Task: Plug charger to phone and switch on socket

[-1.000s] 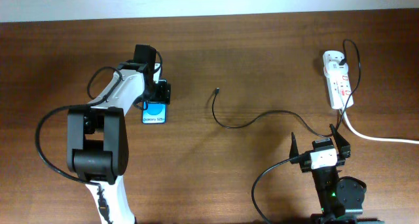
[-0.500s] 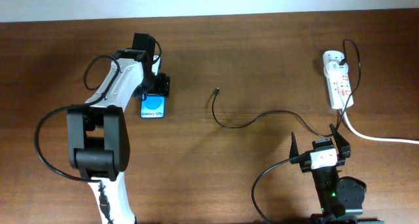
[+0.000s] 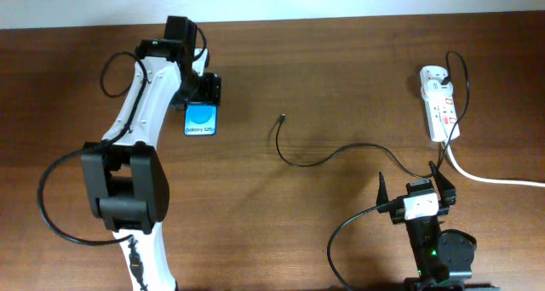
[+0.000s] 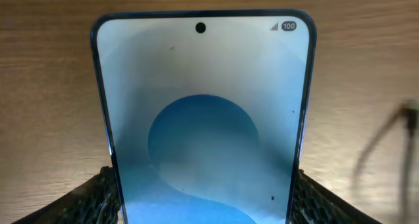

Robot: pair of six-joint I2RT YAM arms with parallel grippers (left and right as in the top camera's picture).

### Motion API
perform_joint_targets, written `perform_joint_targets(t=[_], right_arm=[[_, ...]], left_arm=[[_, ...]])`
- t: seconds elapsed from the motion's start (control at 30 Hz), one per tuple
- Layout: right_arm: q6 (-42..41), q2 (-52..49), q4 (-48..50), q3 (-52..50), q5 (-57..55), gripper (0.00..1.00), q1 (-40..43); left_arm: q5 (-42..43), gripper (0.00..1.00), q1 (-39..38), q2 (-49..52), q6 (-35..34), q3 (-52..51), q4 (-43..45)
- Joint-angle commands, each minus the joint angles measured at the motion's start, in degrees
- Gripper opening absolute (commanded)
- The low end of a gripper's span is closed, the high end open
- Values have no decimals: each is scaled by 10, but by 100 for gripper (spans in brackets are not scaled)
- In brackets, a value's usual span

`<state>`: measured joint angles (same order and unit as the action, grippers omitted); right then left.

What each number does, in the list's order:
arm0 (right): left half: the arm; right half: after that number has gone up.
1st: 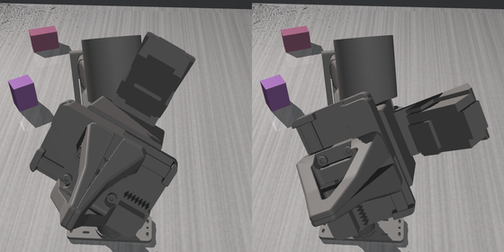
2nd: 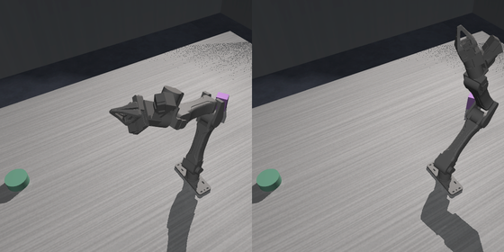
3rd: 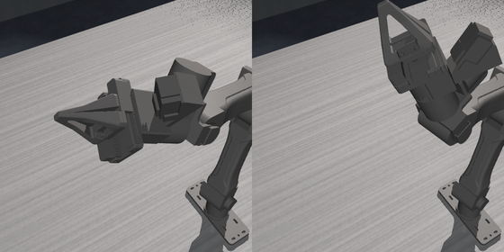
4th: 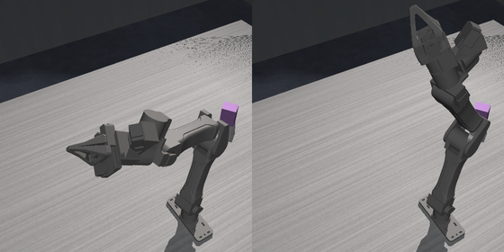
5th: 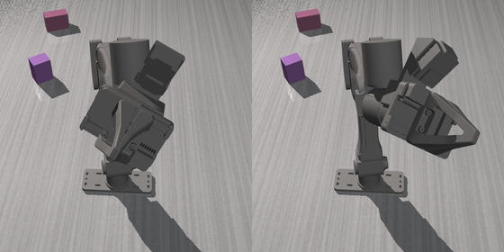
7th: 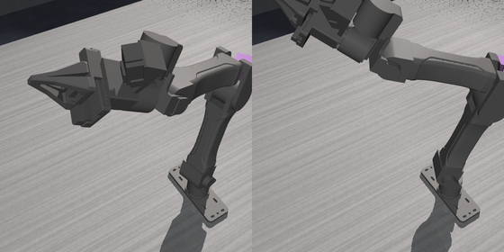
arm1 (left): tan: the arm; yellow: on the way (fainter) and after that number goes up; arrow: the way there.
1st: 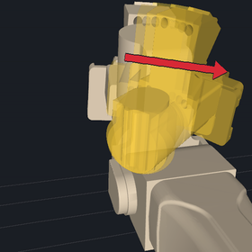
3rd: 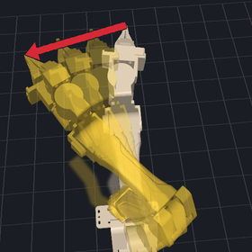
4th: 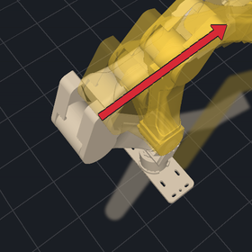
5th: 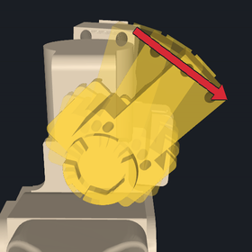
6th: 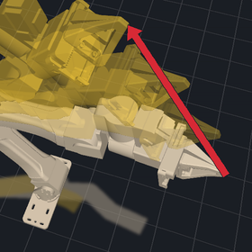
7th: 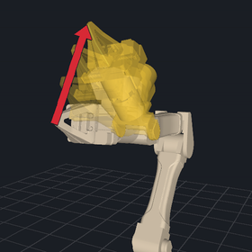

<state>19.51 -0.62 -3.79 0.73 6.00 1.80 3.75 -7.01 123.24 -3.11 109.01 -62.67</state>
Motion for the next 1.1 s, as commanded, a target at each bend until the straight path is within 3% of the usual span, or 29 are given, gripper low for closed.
perform_joint_targets(t=[0.0,0.17,0.3,0.5,0.63,0.7,0.97,1.07], right_arm=[[-2,4,-2,-4,-1,98,-3],[-2,4,-2,-4,-1,98,-3],[-2,4,-2,-4,-1,98,-3],[-3,4,-2,-4,-18,98,-3],[-127,4,0,-4,19,98,-3],[-289,4,2,-4,28,98,-3],[-310,4,49,-4,111,98,-3],[-370,-1,52,15,118,98,-3]], left_arm=[[70,0,-2,-3,-18,33,-10],[76,0,-2,-3,-172,33,-16],[147,0,-2,-3,-218,33,-22],[158,0,-8,-3,-325,33,-44],[171,0,-12,-3,-328,33,-47],[171,0,-12,-3,-338,33,-52],[171,0,-12,-3,-338,33,-53],[175,0,-12,-3,-405,33,-58]])
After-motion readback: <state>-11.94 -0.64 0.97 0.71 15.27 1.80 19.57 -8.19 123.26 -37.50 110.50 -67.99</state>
